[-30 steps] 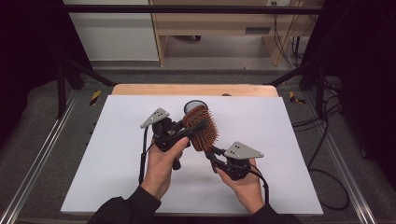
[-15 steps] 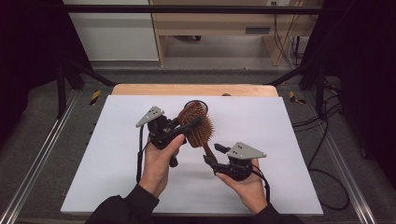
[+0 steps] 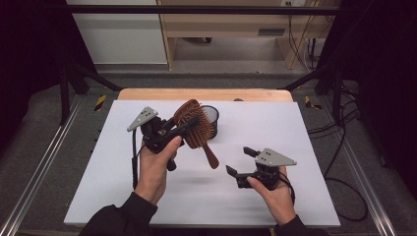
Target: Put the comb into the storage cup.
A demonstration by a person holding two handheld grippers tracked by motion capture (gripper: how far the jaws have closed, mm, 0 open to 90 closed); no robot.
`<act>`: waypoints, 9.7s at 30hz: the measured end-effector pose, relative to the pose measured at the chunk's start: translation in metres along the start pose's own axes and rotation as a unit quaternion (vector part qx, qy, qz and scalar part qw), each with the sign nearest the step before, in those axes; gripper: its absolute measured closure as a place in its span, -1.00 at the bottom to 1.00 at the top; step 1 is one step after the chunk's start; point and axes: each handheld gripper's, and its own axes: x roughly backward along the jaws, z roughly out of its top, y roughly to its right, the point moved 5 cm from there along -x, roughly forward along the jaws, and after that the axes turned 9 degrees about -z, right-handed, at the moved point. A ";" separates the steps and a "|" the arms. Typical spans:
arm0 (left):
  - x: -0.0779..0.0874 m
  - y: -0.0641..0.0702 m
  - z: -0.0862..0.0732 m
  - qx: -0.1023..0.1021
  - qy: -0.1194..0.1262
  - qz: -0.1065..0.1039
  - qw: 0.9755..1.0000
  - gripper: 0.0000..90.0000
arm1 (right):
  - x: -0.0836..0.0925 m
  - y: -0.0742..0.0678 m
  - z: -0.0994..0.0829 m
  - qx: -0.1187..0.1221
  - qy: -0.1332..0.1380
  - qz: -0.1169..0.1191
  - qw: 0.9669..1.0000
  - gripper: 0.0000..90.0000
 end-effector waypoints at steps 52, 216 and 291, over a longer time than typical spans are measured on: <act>-0.051 -0.024 0.087 -0.080 0.012 0.074 0.994 0.14 | 0.055 0.058 -0.029 -0.027 0.013 -0.083 0.996 -0.84; -0.139 -0.065 -0.011 -0.302 -0.140 0.082 0.939 0.14 | 0.049 0.056 -0.033 -0.016 0.006 -0.088 0.996 -0.86; -0.133 -0.039 -0.058 -0.357 -0.134 0.051 0.923 0.00 | 0.047 0.054 -0.035 -0.009 0.000 -0.089 0.996 -0.86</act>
